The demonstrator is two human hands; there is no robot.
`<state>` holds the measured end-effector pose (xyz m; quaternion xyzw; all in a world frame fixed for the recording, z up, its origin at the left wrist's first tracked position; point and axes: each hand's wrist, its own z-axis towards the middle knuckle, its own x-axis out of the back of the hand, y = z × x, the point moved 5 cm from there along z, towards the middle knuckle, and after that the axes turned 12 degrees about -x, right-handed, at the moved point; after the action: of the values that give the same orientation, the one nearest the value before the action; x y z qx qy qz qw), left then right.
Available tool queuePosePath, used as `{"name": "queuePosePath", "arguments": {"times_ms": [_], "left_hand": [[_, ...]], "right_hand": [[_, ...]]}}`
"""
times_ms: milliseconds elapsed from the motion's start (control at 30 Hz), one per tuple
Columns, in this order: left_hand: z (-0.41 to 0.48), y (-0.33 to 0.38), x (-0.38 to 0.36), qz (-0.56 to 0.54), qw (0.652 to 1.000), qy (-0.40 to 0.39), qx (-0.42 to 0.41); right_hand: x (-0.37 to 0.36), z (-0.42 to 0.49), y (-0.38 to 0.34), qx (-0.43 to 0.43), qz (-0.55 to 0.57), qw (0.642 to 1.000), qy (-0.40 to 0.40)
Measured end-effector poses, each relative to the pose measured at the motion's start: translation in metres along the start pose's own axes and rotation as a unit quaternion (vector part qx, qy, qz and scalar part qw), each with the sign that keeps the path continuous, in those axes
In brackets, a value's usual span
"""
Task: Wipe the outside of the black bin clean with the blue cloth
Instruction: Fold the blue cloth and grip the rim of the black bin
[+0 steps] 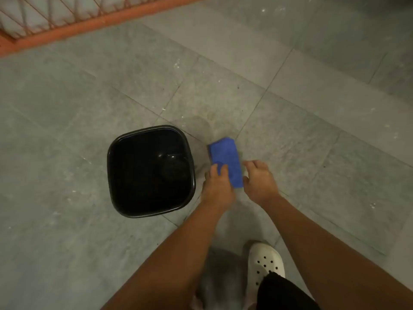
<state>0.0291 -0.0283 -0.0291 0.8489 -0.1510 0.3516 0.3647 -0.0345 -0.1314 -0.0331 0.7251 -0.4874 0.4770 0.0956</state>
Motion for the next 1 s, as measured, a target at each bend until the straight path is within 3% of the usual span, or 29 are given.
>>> {"name": "queuePosePath", "arguments": {"times_ms": [300,433,633,833,1000], "left_hand": [[0.042,-0.038,-0.025,-0.166,0.976,0.056,0.13],[0.057,-0.05,-0.037,-0.242,0.946,0.073,0.204],[0.064,-0.065,-0.057,-0.341,0.895,0.091,0.273],[0.068,-0.072,-0.073,-0.408,0.862,0.092,0.285],[0.069,-0.075,-0.072,-0.414,0.858,0.087,0.293]], "right_hand": [[-0.047,0.044,0.017,-0.055,0.048,0.996,-0.06],[-0.058,0.061,0.018,-0.073,0.069,0.991,-0.093],[-0.085,0.069,0.024,-0.167,0.146,0.963,-0.155],[-0.097,0.072,0.025,-0.237,0.302,0.916,-0.116],[-0.098,0.076,0.015,-0.245,0.343,0.9,-0.106]]}}
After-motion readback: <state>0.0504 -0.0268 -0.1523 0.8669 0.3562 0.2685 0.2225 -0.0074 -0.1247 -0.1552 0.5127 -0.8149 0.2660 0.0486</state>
